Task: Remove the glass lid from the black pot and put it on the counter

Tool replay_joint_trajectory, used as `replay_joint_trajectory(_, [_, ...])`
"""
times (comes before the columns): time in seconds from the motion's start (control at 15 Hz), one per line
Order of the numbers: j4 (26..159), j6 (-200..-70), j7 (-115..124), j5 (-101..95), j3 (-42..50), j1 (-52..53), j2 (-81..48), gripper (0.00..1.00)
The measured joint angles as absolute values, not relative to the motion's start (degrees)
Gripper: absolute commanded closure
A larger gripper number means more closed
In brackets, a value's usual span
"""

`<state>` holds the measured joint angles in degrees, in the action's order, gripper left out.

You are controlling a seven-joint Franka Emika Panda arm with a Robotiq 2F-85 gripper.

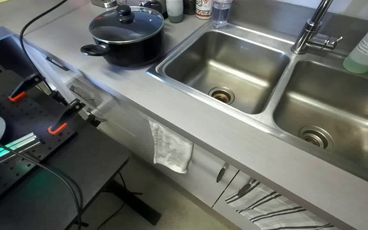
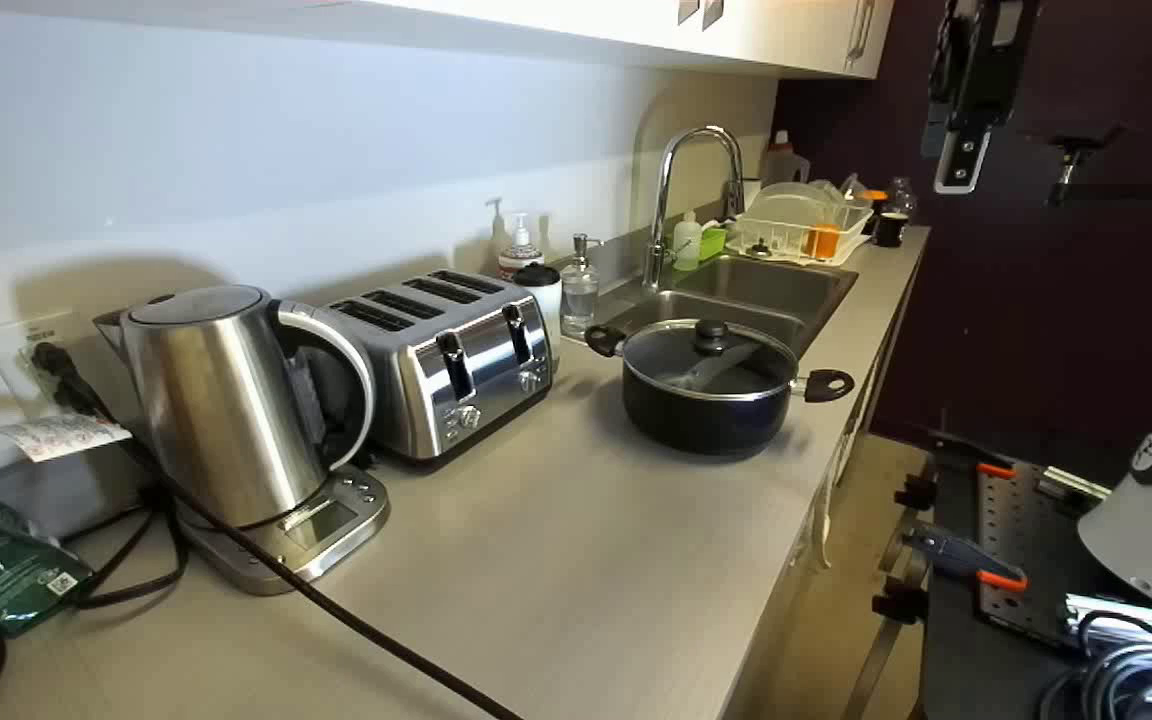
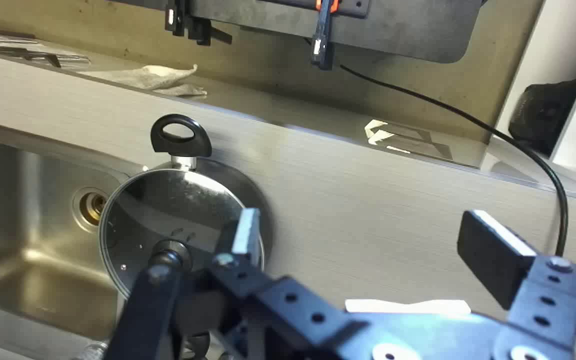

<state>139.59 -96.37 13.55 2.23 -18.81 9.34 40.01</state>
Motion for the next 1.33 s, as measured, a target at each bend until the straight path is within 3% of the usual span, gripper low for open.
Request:
replay_joint_trajectory(0.73, [139.6,-96.6,13.5,2.0,-18.1,9.2,39.3,0.00])
replay_joint_trajectory(1.33, [141.1,-102.1,8.5,1.9,-9.2,6.6,33.5,0.00])
